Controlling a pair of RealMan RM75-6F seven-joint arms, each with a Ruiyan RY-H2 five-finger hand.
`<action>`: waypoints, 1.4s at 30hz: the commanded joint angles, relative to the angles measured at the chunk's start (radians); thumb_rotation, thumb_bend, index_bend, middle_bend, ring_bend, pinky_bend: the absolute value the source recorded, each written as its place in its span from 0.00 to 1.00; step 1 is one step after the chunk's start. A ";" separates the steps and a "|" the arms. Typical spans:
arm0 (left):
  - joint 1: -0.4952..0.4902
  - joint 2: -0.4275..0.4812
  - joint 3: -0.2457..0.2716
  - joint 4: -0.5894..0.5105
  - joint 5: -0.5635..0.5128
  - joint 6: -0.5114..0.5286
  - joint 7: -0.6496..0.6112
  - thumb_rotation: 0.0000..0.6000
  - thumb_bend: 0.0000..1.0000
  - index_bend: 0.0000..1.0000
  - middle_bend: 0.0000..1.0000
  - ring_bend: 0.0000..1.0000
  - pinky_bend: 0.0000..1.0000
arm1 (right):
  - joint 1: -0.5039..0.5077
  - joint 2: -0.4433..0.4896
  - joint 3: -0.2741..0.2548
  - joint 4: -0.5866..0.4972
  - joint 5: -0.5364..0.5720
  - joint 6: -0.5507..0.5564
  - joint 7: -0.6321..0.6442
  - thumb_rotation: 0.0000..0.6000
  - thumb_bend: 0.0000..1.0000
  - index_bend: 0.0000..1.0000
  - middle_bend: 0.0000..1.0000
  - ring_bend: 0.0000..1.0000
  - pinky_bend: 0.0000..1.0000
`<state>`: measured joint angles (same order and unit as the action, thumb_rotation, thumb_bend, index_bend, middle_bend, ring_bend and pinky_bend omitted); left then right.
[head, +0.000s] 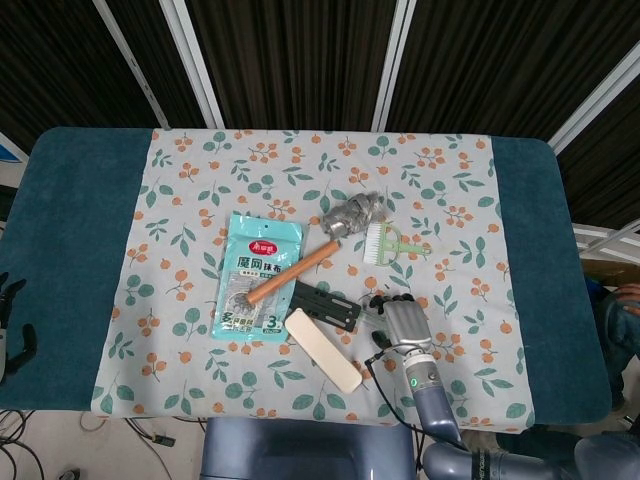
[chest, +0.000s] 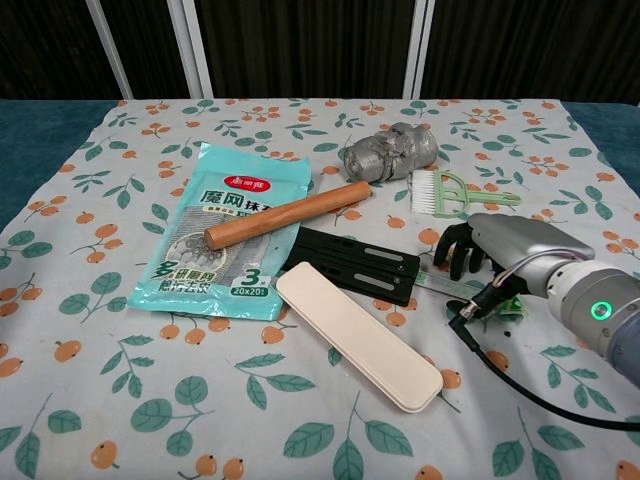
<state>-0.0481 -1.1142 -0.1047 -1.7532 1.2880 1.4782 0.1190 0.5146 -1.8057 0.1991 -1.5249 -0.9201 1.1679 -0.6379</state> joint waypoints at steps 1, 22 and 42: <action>0.000 0.000 0.000 -0.001 -0.001 0.000 0.000 1.00 0.58 0.11 0.01 0.02 0.00 | 0.004 -0.002 -0.005 0.002 0.005 -0.006 0.000 1.00 0.36 0.39 0.42 0.39 0.25; -0.001 0.004 0.003 -0.007 -0.006 -0.008 -0.001 1.00 0.58 0.11 0.01 0.02 0.00 | 0.006 -0.009 -0.032 0.031 0.016 -0.010 0.007 1.00 0.42 0.45 0.47 0.42 0.26; -0.002 0.007 0.004 -0.011 -0.009 -0.011 -0.003 1.00 0.58 0.11 0.01 0.02 0.00 | 0.014 -0.005 -0.047 0.019 0.071 0.007 -0.069 1.00 0.44 0.46 0.52 0.50 0.28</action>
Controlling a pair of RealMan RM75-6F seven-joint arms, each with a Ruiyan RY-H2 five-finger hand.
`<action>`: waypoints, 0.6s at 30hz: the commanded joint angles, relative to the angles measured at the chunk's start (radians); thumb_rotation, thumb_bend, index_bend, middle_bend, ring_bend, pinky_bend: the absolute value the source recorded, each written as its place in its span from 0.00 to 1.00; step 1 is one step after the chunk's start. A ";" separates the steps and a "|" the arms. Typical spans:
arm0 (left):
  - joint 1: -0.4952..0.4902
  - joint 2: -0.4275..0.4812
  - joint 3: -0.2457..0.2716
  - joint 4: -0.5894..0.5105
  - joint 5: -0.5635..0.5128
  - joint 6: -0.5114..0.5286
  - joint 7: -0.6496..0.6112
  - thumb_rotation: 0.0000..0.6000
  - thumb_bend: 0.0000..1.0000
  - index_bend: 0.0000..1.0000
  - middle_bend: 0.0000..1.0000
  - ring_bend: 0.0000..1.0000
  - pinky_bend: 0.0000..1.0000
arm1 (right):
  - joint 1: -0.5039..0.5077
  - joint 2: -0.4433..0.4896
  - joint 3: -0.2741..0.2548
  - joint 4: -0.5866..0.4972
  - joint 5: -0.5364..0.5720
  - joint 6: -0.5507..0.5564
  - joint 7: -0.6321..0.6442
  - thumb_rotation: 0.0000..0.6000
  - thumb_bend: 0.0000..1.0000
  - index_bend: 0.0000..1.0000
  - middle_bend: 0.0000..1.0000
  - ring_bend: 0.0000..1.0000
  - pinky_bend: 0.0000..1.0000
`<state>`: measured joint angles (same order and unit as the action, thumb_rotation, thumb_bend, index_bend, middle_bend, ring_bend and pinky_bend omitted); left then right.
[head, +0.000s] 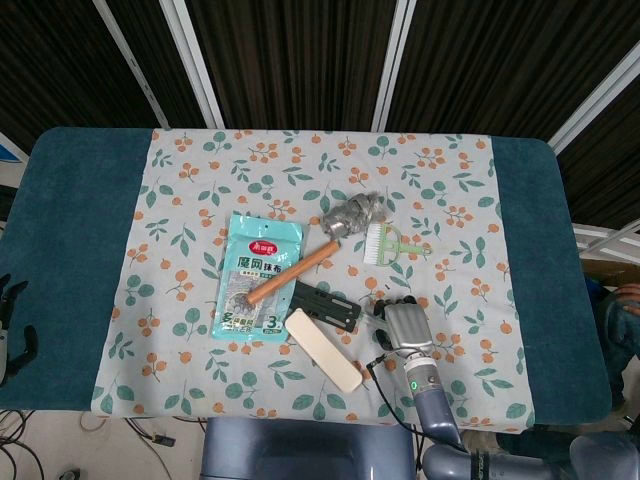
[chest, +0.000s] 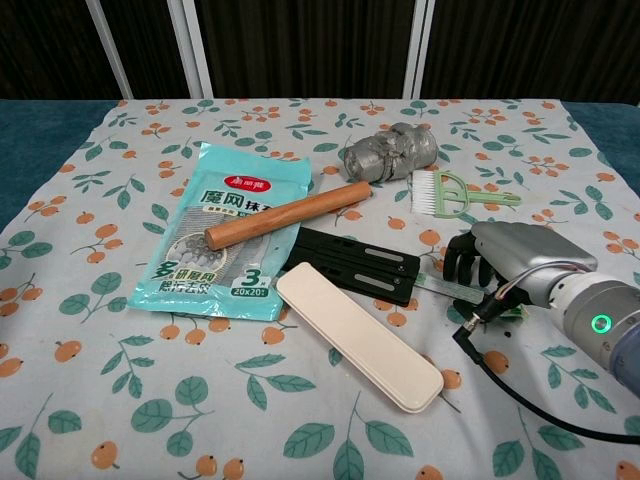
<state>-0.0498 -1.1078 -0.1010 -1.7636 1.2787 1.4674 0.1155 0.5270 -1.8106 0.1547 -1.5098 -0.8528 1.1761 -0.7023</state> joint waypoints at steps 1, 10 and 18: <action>0.000 0.000 0.001 0.000 0.000 0.000 0.001 1.00 0.58 0.11 0.01 0.02 0.00 | 0.003 -0.001 -0.004 0.006 0.006 -0.002 -0.009 1.00 0.44 0.46 0.52 0.50 0.28; 0.000 0.002 0.003 -0.002 0.002 -0.003 -0.003 1.00 0.58 0.11 0.01 0.02 0.00 | 0.004 -0.003 -0.006 0.003 0.006 0.016 -0.021 1.00 0.49 0.53 0.60 0.60 0.35; -0.001 0.004 0.003 -0.005 -0.001 -0.007 -0.007 1.00 0.58 0.11 0.01 0.02 0.00 | -0.002 0.017 0.007 -0.028 -0.007 0.027 0.011 1.00 0.52 0.57 0.63 0.62 0.35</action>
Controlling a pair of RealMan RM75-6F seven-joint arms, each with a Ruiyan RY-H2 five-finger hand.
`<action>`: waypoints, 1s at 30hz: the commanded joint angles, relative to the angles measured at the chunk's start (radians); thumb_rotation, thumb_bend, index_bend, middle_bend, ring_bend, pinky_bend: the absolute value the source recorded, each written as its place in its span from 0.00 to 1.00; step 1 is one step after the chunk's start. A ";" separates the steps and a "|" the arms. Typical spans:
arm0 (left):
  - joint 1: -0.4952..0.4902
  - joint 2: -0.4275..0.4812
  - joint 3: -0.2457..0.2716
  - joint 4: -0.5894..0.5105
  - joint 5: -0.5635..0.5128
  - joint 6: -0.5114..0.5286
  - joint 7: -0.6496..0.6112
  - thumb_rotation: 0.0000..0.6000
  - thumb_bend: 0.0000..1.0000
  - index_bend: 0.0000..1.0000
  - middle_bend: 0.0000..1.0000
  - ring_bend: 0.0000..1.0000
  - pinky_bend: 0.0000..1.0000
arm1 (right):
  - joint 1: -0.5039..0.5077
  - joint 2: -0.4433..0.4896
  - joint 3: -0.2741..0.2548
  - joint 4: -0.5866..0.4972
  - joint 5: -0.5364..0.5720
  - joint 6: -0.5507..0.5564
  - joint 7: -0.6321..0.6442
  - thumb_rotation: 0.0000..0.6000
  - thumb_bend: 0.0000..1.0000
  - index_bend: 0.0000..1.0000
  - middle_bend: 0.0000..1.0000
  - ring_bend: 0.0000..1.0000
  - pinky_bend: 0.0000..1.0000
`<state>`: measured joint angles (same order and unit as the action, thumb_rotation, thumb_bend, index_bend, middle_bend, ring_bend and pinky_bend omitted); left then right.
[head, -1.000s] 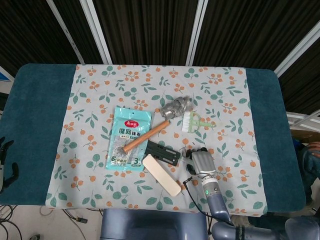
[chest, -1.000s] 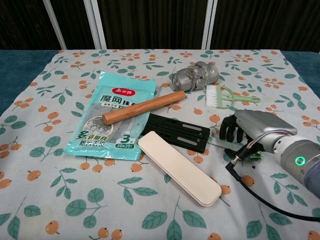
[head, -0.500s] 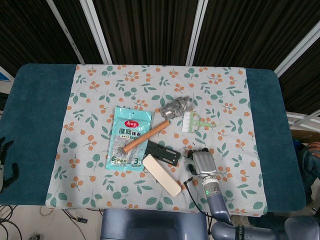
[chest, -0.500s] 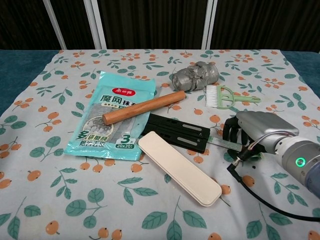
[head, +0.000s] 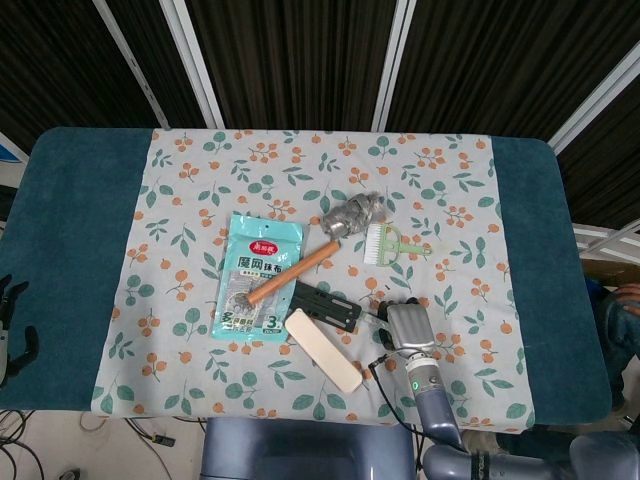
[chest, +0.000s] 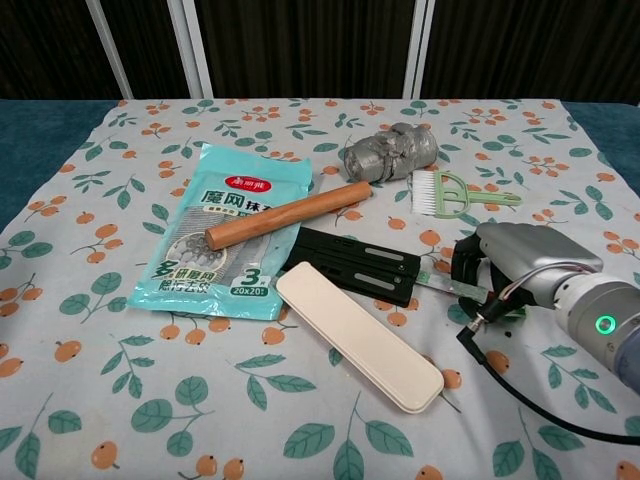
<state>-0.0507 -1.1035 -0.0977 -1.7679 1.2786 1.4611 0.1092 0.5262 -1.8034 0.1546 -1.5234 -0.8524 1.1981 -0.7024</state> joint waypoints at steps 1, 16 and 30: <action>0.000 0.000 0.000 -0.001 -0.002 -0.001 -0.001 1.00 0.58 0.11 0.01 0.02 0.00 | -0.002 0.017 0.007 -0.023 -0.010 0.004 0.014 1.00 0.52 0.57 0.63 0.62 0.35; 0.000 0.003 0.000 -0.005 -0.004 -0.002 -0.005 1.00 0.58 0.11 0.01 0.02 0.00 | -0.004 0.134 0.052 -0.130 -0.008 -0.001 0.067 1.00 0.52 0.58 0.63 0.62 0.35; 0.000 0.003 0.000 -0.010 -0.007 -0.002 -0.004 1.00 0.58 0.11 0.01 0.02 0.00 | -0.039 0.308 0.079 -0.212 0.015 -0.027 0.187 1.00 0.52 0.58 0.63 0.62 0.35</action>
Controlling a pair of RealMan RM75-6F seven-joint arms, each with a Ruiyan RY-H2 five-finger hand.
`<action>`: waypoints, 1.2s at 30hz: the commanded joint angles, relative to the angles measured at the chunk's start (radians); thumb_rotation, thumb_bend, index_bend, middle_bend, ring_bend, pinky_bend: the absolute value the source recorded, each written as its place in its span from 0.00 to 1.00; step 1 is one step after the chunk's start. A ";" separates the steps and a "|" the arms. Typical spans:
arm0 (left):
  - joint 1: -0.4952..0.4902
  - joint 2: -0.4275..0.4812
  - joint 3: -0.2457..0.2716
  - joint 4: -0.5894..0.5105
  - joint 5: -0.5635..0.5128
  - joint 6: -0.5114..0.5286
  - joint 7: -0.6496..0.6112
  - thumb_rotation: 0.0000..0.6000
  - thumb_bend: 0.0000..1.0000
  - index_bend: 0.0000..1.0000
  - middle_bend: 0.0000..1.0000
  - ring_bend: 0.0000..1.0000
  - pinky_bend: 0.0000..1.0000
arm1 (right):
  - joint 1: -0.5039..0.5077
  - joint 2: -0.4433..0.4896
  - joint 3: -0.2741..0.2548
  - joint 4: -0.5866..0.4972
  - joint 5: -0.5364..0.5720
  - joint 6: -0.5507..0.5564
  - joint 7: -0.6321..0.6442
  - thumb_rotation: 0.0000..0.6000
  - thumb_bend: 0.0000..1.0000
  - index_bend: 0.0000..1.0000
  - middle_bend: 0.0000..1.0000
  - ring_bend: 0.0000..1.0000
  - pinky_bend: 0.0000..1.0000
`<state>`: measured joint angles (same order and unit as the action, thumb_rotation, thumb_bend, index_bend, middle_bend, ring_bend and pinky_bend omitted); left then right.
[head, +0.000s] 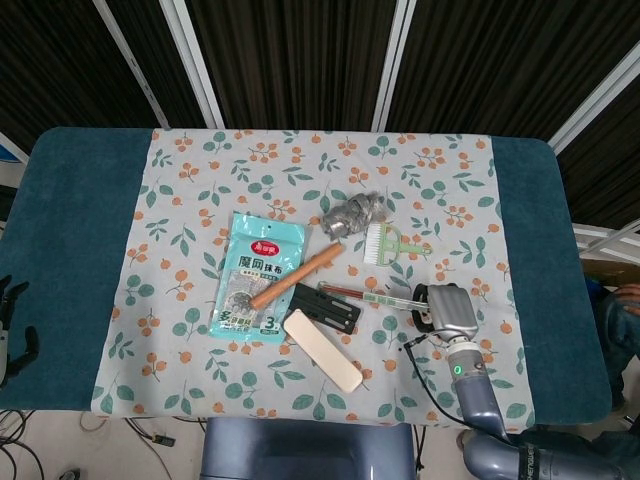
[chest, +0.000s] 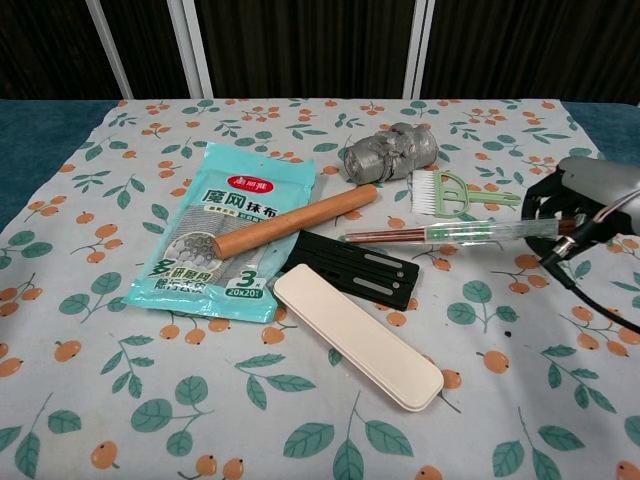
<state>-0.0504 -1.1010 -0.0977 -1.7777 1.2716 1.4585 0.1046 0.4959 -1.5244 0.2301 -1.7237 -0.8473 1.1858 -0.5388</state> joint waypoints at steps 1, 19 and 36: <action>0.000 0.000 0.000 0.000 0.000 0.001 0.001 1.00 0.58 0.11 0.01 0.02 0.00 | -0.011 0.040 0.004 -0.014 0.012 -0.019 0.033 1.00 0.52 0.58 0.63 0.62 0.35; 0.000 0.000 0.001 -0.003 -0.001 0.000 0.000 1.00 0.58 0.11 0.01 0.02 0.00 | -0.041 0.268 0.116 -0.083 0.017 -0.009 0.223 1.00 0.53 0.59 0.63 0.62 0.35; 0.000 0.002 0.001 -0.006 -0.002 0.000 -0.003 1.00 0.58 0.11 0.01 0.02 0.00 | 0.013 0.338 0.245 -0.169 -0.012 0.107 0.250 1.00 0.53 0.61 0.64 0.62 0.35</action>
<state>-0.0499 -1.0992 -0.0971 -1.7834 1.2695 1.4584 0.1017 0.5064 -1.1879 0.4721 -1.8896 -0.8592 1.2888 -0.2916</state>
